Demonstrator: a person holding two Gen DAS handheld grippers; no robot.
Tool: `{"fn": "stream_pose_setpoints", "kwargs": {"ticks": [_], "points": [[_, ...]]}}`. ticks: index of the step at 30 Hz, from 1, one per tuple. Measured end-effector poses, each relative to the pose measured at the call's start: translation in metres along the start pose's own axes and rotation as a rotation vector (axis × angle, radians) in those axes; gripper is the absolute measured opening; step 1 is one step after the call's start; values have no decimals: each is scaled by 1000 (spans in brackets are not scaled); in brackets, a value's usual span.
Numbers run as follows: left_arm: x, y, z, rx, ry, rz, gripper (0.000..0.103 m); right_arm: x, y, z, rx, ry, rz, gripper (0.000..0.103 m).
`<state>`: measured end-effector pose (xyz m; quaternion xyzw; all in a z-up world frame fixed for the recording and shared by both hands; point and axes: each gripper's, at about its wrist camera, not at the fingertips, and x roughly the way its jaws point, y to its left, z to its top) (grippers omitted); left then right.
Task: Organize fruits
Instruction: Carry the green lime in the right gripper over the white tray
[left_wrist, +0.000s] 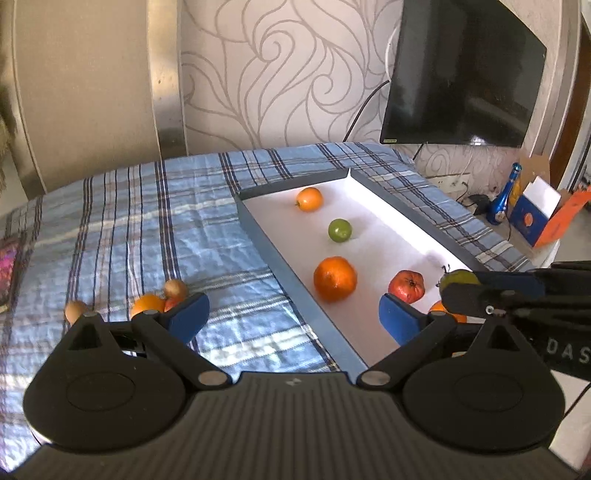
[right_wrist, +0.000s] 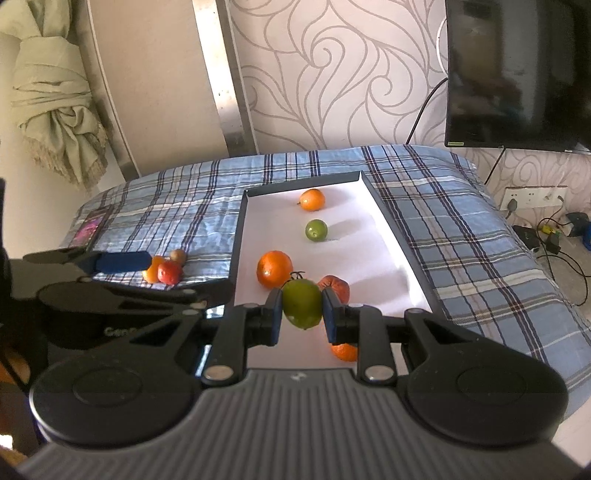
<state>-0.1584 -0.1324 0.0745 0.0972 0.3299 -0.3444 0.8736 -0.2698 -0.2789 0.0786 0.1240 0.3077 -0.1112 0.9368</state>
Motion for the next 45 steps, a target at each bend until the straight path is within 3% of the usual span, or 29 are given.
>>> {"fn": "stream_pose_setpoints", "kwargs": {"ticks": [5,14,19,37,45], "points": [[0,13,-4,-87,34,4,100,4,0,3,-7,5,6,27],[-9,23,-8,-141,-8,74,100,16,4,13,-49,1,22,27],[-13,22,-9,-125,-7,97,100,25,1,19,-58,1,13,27],[-24,24,-15,-95,-7,71,100,50,-10,30,-58,11,-14,27],[-32,24,-17,-75,-42,52,100,61,-14,31,-64,17,-22,27]]}}
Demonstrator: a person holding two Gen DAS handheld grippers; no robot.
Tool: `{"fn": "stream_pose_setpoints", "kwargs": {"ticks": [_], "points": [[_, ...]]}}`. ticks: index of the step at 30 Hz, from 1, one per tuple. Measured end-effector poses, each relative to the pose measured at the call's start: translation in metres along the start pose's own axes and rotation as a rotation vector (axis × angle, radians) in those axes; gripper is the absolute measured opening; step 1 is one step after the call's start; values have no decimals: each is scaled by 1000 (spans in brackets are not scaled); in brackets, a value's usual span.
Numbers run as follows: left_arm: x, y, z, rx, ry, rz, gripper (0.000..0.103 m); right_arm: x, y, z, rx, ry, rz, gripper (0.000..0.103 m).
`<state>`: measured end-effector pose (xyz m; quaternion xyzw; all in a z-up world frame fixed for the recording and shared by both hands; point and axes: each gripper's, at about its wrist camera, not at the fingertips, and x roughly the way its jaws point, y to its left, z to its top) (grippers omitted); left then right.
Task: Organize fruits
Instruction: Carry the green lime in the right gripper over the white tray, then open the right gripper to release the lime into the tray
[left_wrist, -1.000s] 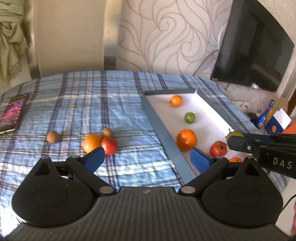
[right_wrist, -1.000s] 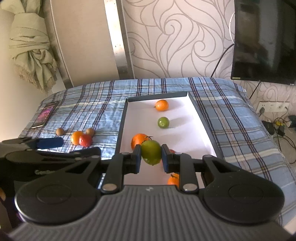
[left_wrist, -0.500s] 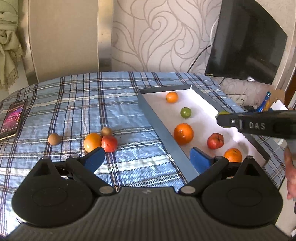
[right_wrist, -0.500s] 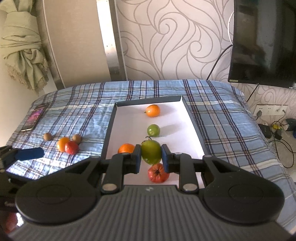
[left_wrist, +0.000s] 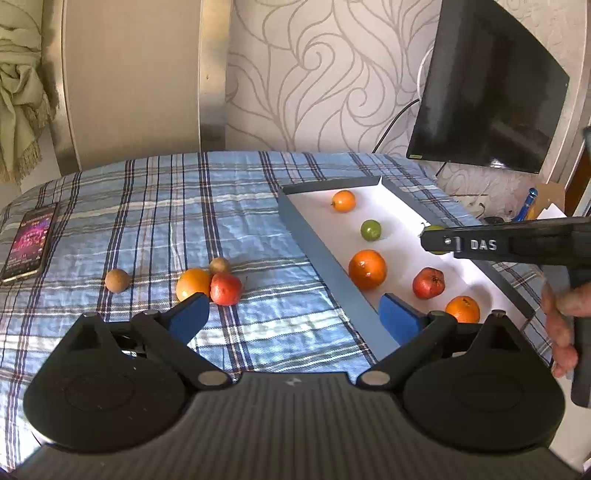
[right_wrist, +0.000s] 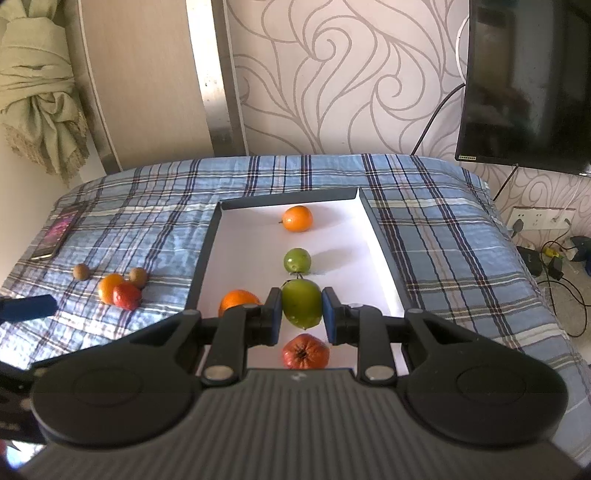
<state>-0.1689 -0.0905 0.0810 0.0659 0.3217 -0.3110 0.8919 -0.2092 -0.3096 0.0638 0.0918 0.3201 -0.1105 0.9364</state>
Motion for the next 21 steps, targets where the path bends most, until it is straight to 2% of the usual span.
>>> {"fn": "stream_pose_setpoints", "kwargs": {"ticks": [10,21], "points": [[-5,3,-2,15,-11,0,100,18,-6,8,16,11,-26,28],[-5,4,-2,15,-8,-5,100,12,-5,11,39,-28,-39,29]]}}
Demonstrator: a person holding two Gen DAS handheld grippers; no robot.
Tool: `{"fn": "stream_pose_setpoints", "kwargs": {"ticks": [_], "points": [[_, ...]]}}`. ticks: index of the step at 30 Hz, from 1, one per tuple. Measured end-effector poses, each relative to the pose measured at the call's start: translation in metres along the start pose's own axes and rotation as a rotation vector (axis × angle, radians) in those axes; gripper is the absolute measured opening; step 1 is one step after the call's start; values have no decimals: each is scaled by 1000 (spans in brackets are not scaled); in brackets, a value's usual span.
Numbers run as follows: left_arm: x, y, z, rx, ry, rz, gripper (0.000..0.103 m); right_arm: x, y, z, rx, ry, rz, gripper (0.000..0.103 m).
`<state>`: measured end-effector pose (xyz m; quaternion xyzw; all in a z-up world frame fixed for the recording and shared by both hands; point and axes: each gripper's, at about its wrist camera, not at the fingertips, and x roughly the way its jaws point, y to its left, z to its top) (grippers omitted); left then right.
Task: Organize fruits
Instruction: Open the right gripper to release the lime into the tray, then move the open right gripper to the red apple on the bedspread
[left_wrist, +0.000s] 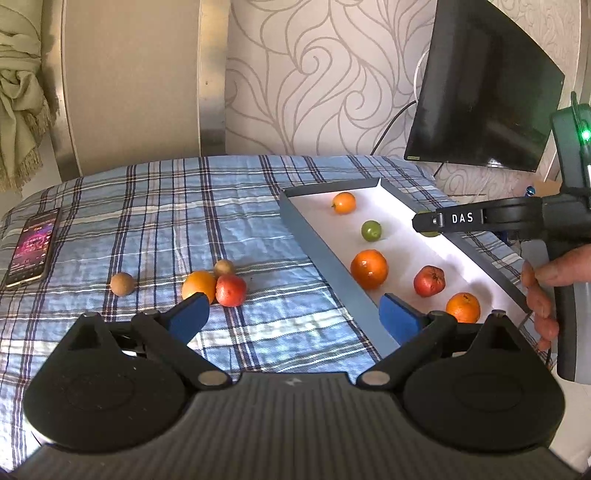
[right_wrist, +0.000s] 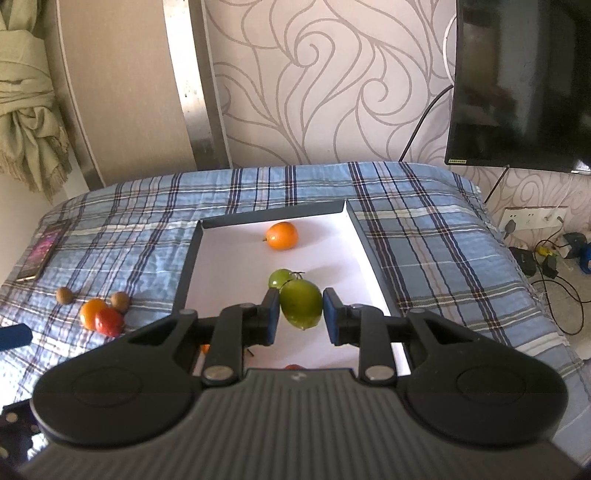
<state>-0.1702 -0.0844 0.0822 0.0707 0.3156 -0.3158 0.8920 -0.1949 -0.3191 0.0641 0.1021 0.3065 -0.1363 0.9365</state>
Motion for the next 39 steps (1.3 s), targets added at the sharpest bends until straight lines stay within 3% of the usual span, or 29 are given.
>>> {"fn": "stream_pose_setpoints", "kwargs": {"ticks": [2,4,33,39], "points": [[0,-1,0,7,-1,-7,100,-3,-1,0,8,-13,0,33],[0,-2,0,10,1,-12,100,-8,-3,1,20,-34,1,45],[0,-2,-1,32,-7,22,100,-87,31,-16,21,-184,19,45],[-1,-1,-3,38,-9,39,100,-95,36,-20,39,-168,38,45]]}}
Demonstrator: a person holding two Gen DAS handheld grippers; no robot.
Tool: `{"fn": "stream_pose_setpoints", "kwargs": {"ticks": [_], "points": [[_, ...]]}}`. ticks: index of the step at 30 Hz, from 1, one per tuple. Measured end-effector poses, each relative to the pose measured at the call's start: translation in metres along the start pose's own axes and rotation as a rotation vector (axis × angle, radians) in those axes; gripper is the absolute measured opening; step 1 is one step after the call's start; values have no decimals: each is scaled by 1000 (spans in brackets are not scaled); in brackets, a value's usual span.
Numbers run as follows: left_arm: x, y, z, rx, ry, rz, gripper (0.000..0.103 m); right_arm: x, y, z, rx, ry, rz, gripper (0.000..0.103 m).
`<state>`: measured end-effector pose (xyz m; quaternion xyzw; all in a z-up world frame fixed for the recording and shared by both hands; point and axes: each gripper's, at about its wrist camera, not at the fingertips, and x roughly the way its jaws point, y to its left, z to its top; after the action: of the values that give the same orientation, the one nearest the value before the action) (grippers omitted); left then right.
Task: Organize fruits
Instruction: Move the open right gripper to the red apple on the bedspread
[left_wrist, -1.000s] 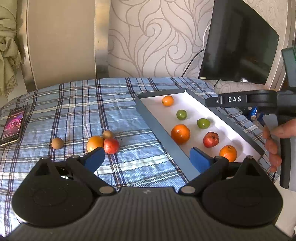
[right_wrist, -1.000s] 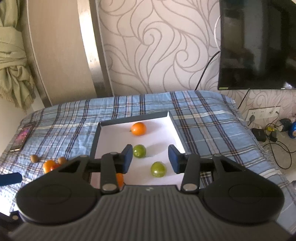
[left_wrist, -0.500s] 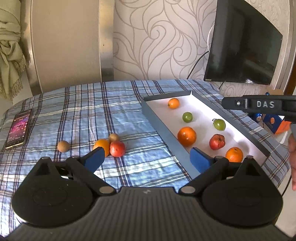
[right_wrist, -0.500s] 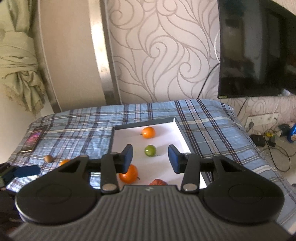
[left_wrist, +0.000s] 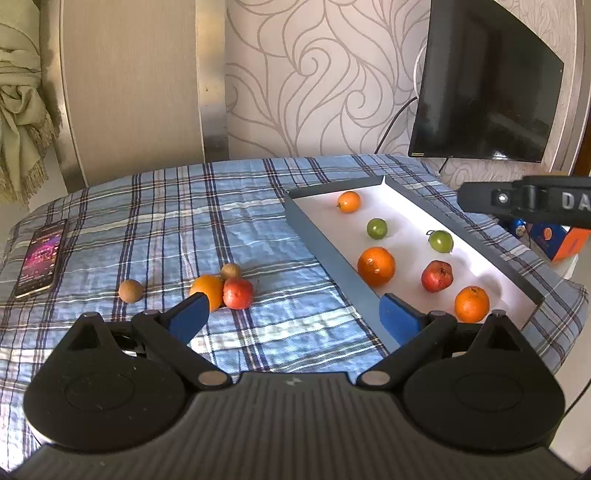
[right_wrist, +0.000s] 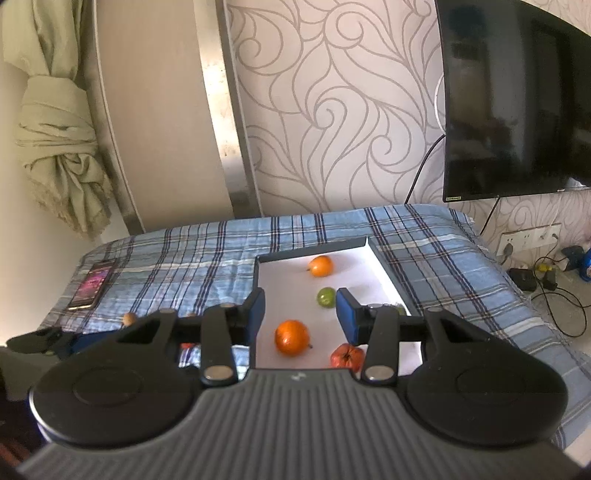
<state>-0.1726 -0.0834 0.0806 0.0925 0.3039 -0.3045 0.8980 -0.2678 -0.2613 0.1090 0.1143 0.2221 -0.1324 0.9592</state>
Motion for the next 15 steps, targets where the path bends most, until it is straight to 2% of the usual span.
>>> {"fn": "stream_pose_setpoints", "kwargs": {"ticks": [5,15], "points": [[2,6,-3,-19,17,5,100,-8,10,-4,10,4,39,45],[0,19,-8,-34,9,18,100,-8,43,-8,-70,46,112,45]]}}
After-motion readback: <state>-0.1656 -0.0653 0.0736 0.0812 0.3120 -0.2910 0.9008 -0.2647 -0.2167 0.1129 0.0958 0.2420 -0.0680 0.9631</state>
